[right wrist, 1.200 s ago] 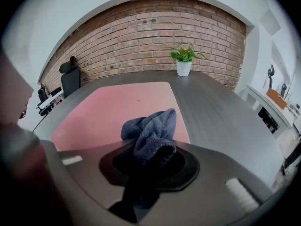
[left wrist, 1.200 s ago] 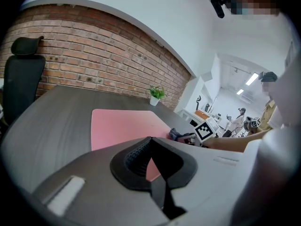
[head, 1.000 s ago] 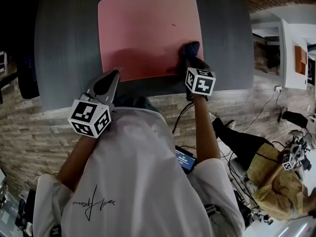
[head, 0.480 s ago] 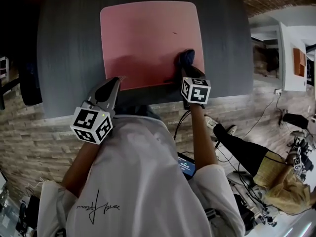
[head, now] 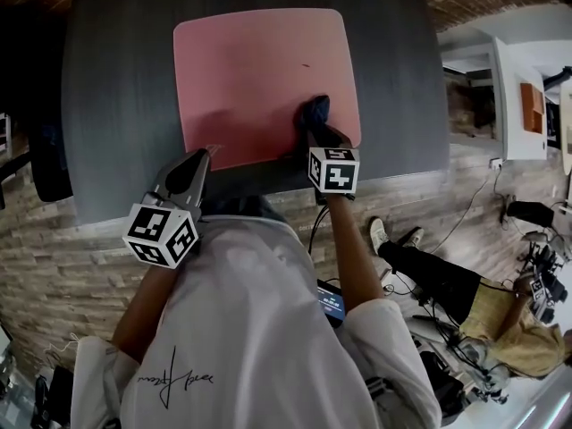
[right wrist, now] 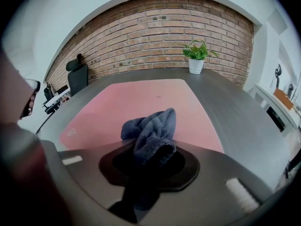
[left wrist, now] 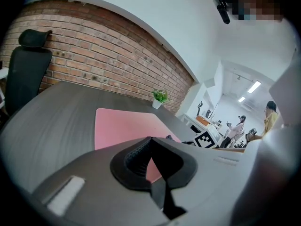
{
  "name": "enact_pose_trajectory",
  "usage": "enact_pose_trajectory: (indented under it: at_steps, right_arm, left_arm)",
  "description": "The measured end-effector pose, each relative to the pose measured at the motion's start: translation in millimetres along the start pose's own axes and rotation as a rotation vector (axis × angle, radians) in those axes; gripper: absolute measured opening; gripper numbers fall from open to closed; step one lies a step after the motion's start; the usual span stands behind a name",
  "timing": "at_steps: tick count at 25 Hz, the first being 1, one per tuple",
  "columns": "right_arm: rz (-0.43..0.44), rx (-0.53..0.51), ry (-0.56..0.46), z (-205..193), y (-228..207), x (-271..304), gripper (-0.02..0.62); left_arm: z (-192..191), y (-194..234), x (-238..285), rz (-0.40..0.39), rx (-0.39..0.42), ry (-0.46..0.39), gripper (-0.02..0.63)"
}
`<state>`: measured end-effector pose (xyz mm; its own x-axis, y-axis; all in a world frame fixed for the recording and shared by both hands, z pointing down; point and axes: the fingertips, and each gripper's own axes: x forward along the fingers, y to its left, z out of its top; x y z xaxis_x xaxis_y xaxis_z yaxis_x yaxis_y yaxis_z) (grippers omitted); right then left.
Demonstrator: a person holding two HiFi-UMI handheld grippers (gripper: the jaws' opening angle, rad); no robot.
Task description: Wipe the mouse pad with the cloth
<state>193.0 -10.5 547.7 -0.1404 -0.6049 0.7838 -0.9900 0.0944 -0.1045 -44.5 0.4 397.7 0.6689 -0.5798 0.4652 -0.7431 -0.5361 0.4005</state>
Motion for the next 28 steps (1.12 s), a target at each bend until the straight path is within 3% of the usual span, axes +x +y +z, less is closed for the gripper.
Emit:
enact_pose_trajectory:
  at_steps: [14, 28]
  right_arm:
    - [0.056, -0.009, 0.005, 0.3, 33.1, 2.4, 0.101]
    - [0.138, -0.018, 0.018, 1.0, 73.3, 7.0, 0.101]
  left_arm:
    - [10.7, 6.9, -8.0, 0.043, -0.027, -0.07, 0.008]
    - [6.8, -1.0, -5.3, 0.032, -0.036, -0.053, 0.012]
